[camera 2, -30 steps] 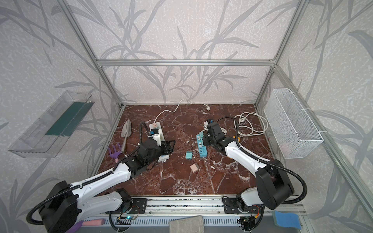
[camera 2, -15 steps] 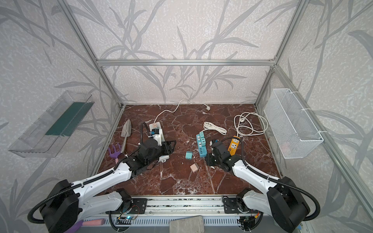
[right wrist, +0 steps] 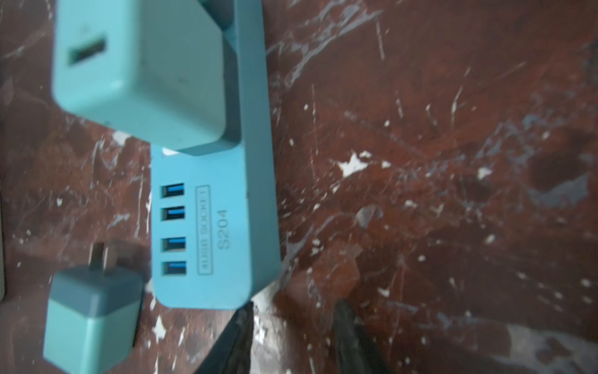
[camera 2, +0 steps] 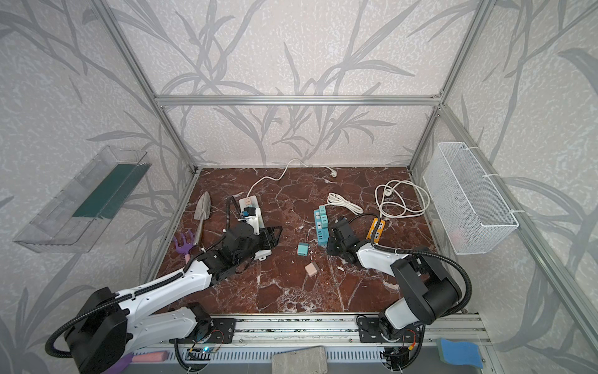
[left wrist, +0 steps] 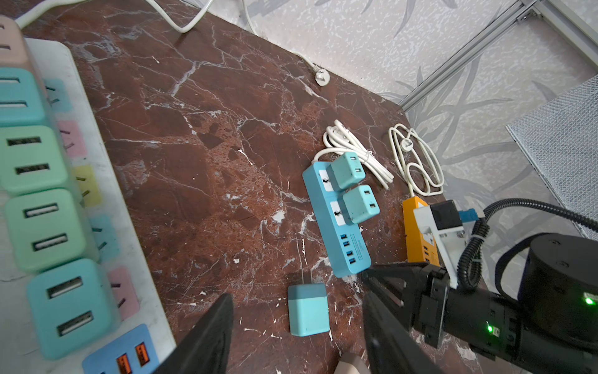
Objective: Insert plugs into power strip
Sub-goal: Move the socket to the center of the table.
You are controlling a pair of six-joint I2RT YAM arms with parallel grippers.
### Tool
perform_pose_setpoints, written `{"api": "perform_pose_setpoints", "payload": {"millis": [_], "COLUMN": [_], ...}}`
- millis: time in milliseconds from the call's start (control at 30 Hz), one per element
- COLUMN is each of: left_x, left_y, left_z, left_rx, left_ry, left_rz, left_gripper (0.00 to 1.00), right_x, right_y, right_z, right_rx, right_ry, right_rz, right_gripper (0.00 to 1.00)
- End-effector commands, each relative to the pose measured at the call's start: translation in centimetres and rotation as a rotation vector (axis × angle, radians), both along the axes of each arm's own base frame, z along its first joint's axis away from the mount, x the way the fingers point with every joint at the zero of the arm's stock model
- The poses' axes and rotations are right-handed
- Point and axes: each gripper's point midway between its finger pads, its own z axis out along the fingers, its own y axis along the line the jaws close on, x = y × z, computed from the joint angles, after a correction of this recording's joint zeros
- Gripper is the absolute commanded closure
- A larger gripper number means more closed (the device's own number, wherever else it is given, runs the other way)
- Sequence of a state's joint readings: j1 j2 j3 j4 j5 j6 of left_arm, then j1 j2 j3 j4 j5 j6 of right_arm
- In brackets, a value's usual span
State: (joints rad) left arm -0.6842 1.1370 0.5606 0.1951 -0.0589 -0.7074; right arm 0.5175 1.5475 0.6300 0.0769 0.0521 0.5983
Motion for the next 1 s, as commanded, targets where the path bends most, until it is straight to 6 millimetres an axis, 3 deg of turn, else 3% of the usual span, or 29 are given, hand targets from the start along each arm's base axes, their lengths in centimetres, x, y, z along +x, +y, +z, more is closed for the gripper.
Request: {"api": "perform_pose_setpoints", "payload": {"millis": [0, 233, 467, 600, 767, 867, 967], "left_x": [0.8, 1.0, 1.1, 1.0, 1.0, 1.1, 1.1], "left_y": [0.4, 1.0, 1.2, 0.9, 0.4, -0.2, -0.6], "left_z": [1.4, 1.1, 0.6, 0.5, 0.6, 0.8, 1.0], "left_rx": [-0.006, 0.003, 0.006, -0.005, -0.033, -0.047, -0.069], "left_ry": [-0.037, -0.035, -0.023, -0.015, -0.010, -0.005, -0.002], "left_rz": [0.030, 0.048, 0.055, 0.043, 0.027, 0.005, -0.001], "left_gripper": [0.36, 0.36, 0.36, 0.36, 0.37, 0.37, 0.39], "right_x": [3.4, 8.1, 9.7, 8.4, 5.6, 3.7, 1.6], "right_y": [0.3, 3.2, 3.3, 2.6, 0.4, -2.2, -6.8], "right_z": [0.7, -1.1, -1.5, 0.5, 5.1, 7.4, 8.8], "right_rx": [-0.004, 0.054, 0.061, 0.071, 0.022, -0.043, -0.135], "right_ry": [-0.058, -0.034, -0.033, -0.060, -0.115, -0.152, -0.149], "right_rz": [-0.050, -0.034, -0.061, -0.062, -0.046, -0.076, -0.174], "right_gripper": [0.58, 0.58, 0.59, 0.60, 0.56, 0.48, 0.32]}}
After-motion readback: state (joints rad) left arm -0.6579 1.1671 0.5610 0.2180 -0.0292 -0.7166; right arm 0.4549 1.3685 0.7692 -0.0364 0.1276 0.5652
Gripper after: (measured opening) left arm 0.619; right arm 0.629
